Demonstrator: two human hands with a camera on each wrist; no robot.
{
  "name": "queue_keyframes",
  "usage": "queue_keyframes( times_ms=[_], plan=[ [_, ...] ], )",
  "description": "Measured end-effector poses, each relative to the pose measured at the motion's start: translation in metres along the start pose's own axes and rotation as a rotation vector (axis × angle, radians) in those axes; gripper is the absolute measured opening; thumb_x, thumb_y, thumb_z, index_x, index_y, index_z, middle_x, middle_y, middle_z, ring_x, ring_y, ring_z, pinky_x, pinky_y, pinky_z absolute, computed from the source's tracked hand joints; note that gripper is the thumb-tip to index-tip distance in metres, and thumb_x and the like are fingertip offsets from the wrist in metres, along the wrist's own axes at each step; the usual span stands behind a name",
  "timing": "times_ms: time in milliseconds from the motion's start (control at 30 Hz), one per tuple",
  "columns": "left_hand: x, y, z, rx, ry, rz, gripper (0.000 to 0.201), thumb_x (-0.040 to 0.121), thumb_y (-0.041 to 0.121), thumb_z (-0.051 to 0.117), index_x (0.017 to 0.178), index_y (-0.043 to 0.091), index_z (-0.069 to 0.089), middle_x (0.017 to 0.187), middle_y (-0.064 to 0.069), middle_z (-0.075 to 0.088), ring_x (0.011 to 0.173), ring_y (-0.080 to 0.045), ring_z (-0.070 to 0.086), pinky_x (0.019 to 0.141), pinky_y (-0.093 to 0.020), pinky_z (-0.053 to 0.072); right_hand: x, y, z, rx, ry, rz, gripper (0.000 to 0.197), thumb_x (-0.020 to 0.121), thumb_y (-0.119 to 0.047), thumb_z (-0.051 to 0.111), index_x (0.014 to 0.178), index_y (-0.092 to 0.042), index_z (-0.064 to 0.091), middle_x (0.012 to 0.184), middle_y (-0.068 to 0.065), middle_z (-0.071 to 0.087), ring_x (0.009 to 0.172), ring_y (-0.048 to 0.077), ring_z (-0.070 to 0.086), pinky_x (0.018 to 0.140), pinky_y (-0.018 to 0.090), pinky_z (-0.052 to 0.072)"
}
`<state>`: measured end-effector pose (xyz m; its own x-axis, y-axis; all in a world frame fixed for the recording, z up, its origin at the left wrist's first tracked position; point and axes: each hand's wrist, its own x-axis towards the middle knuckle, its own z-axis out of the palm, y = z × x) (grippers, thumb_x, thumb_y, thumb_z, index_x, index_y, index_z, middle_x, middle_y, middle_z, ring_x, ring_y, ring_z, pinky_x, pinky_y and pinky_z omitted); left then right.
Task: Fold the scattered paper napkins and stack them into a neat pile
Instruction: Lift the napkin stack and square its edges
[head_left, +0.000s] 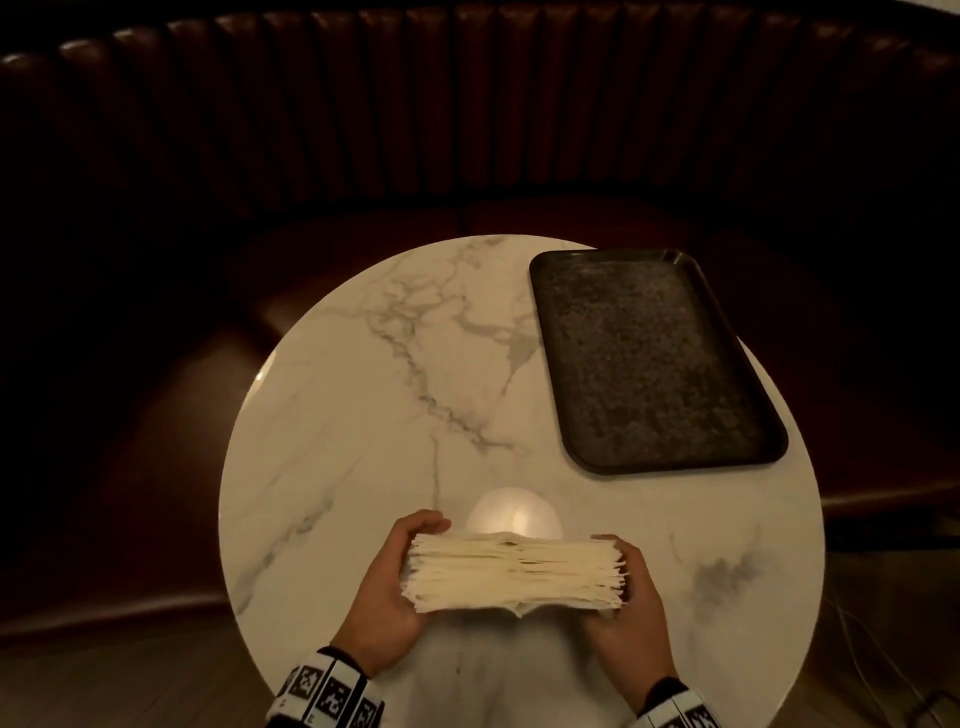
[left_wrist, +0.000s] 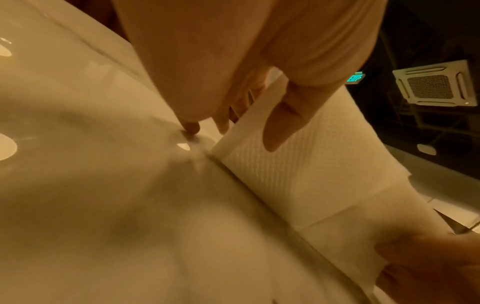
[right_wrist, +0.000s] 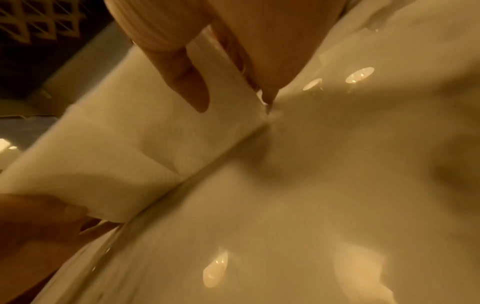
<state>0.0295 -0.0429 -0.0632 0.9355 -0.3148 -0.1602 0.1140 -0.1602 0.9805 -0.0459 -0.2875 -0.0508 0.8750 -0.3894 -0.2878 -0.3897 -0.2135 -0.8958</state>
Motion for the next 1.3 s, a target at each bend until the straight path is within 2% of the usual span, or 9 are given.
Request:
queue_keyframes(
  times_ms=[100,233,333,467,567,767,1000,1100,1300],
  plan=[
    [0.003,0.001,0.009,-0.019,-0.001,-0.011,0.067,0.063,0.009,0.082,0.122,0.016,0.051,0.114,0.011,0.063,0.104,-0.01,0.063,0.088,-0.015,0.047,0.007,0.002,0.008,0.054,0.02,-0.054,0.065,0.062,0.004,0.082,0.115,-0.02,0.052,0.104,-0.01,0.066,0.093,-0.003,0.064,0.078,0.006,0.047],
    [0.011,0.004,0.012,0.001,-0.005,0.011,0.06,0.063,0.001,0.079,0.117,0.016,0.056,0.11,0.004,0.066,0.1,-0.014,0.065,0.085,-0.019,0.05,0.009,0.001,0.009,0.021,0.067,-0.12,0.045,0.067,-0.007,0.078,0.104,-0.025,0.058,0.101,-0.022,0.066,0.09,-0.006,0.063,0.074,0.002,0.044],
    [0.011,-0.001,0.002,0.017,-0.014,0.02,0.051,0.067,-0.004,0.077,0.107,0.024,0.062,0.104,-0.005,0.068,0.094,-0.02,0.066,0.083,-0.028,0.053,0.013,0.008,0.003,0.034,0.058,-0.073,0.043,0.069,0.005,0.076,0.097,-0.024,0.062,0.096,-0.023,0.067,0.084,-0.004,0.064,0.071,0.005,0.047],
    [0.014,0.0,0.004,0.08,0.05,0.075,0.027,0.072,0.021,0.069,0.096,0.031,0.062,0.091,0.006,0.07,0.087,-0.013,0.066,0.079,-0.02,0.05,0.019,0.007,-0.001,0.049,0.032,-0.1,0.034,0.074,0.006,0.073,0.092,-0.021,0.063,0.091,-0.015,0.069,0.081,-0.001,0.064,0.07,0.008,0.047],
    [0.017,0.0,0.006,0.043,0.07,0.085,0.033,0.072,0.007,0.068,0.101,0.022,0.061,0.094,0.003,0.068,0.09,-0.015,0.065,0.081,-0.02,0.05,0.022,0.005,-0.003,0.064,0.024,-0.114,0.034,0.073,0.007,0.072,0.092,-0.019,0.061,0.083,-0.002,0.069,0.079,0.0,0.063,0.067,0.009,0.047],
    [0.011,-0.013,0.011,0.032,0.031,-0.007,0.062,0.067,0.002,0.078,0.12,0.022,0.053,0.116,0.009,0.063,0.106,-0.011,0.063,0.092,-0.02,0.048,0.022,0.007,-0.002,0.049,-0.038,-0.083,0.052,0.069,0.007,0.076,0.107,-0.024,0.059,0.099,-0.011,0.069,0.092,-0.001,0.064,0.078,0.012,0.05],
    [0.026,-0.003,0.008,0.082,0.083,-0.015,0.038,0.067,0.027,0.082,0.099,0.017,0.064,0.095,0.007,0.072,0.088,-0.006,0.067,0.077,-0.016,0.049,0.03,0.004,-0.005,-0.048,-0.031,-0.064,0.036,0.073,0.002,0.072,0.09,-0.028,0.062,0.086,-0.014,0.071,0.084,-0.002,0.064,0.076,0.023,0.049],
    [0.031,0.006,0.009,0.121,0.092,0.01,0.035,0.077,0.013,0.078,0.106,0.022,0.062,0.101,0.021,0.069,0.094,0.003,0.064,0.079,-0.009,0.045,0.037,0.003,-0.008,-0.026,-0.057,-0.014,0.042,0.07,0.009,0.069,0.094,-0.026,0.061,0.085,-0.012,0.072,0.083,-0.002,0.065,0.078,0.024,0.049],
    [0.025,-0.009,0.004,0.222,0.047,0.006,0.062,0.062,0.015,0.078,0.119,0.022,0.056,0.115,0.026,0.064,0.111,0.003,0.06,0.089,-0.01,0.045,0.038,-0.003,-0.007,-0.125,-0.074,-0.067,0.052,0.071,0.002,0.065,0.094,-0.044,0.055,0.092,-0.047,0.06,0.09,-0.014,0.06,0.074,-0.001,0.04]
  ],
)
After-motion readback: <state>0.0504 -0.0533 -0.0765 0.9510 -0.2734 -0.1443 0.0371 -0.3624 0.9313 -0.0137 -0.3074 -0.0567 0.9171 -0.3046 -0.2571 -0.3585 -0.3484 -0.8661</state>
